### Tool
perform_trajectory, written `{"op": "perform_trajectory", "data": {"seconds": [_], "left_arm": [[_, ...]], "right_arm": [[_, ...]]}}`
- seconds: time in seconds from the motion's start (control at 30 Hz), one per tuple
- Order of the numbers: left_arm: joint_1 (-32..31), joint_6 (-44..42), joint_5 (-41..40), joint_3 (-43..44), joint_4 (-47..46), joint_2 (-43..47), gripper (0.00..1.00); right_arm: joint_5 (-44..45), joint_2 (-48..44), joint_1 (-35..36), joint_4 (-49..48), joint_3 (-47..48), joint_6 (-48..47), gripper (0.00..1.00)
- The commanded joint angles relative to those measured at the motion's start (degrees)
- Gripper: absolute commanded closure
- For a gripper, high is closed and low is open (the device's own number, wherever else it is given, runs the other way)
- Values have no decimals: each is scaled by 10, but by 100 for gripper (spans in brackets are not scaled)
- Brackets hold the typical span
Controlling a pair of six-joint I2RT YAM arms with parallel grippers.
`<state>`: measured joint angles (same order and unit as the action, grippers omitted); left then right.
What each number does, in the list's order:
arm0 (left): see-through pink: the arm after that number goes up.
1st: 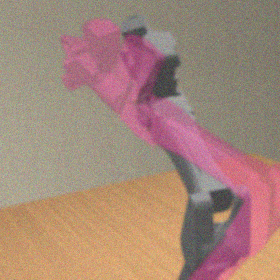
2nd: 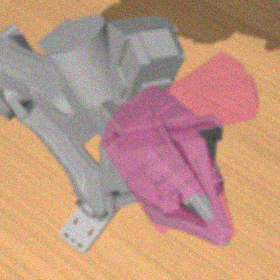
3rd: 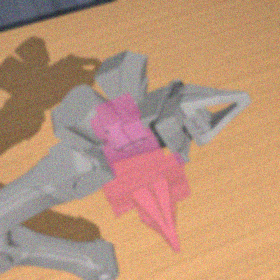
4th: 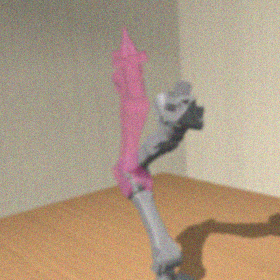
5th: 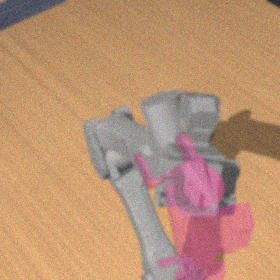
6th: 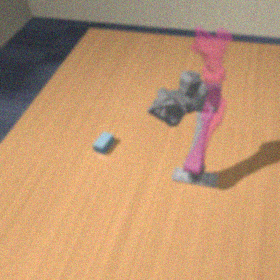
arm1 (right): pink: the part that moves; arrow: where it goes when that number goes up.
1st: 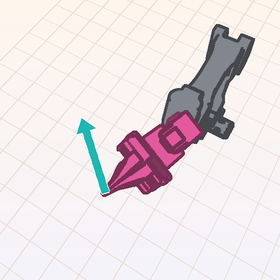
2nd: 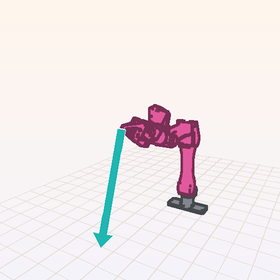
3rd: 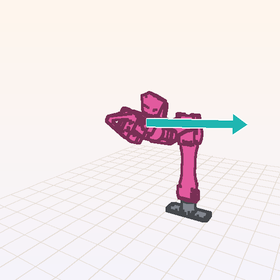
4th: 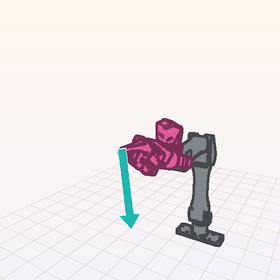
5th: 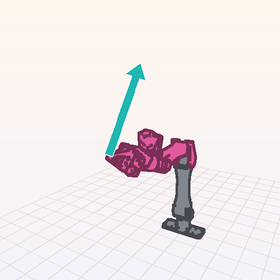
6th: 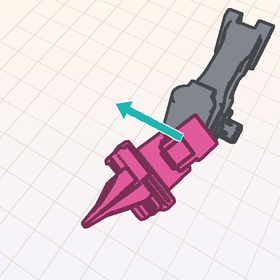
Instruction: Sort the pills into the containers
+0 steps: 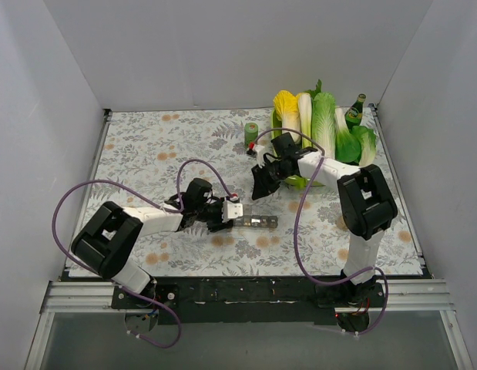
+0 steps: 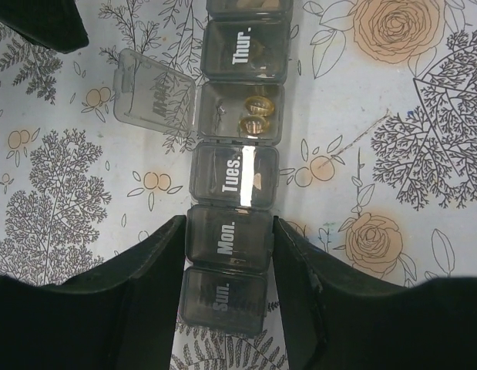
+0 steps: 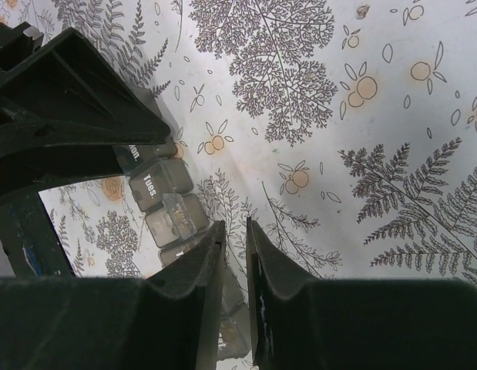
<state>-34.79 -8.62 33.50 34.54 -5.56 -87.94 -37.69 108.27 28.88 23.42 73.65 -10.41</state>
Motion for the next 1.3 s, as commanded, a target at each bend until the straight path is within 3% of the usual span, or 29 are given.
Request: {"op": "perform_trajectory", "data": {"seconds": [0.0, 0.73, 1.17, 1.27], "left_arm": [[-5, 14, -20, 19, 40, -13, 59], [-6, 68, -30, 41, 71, -20, 62], [-7, 110, -45, 58, 86, -30, 63], [-7, 109, -48, 55, 86, -24, 62]], "right_arm": [[-8, 8, 10, -2, 22, 6, 77], [-48, -26, 55, 44, -11, -61, 88], [72, -1, 98, 52, -36, -52, 89], [46, -3, 97, 67, -20, -64, 89]]}}
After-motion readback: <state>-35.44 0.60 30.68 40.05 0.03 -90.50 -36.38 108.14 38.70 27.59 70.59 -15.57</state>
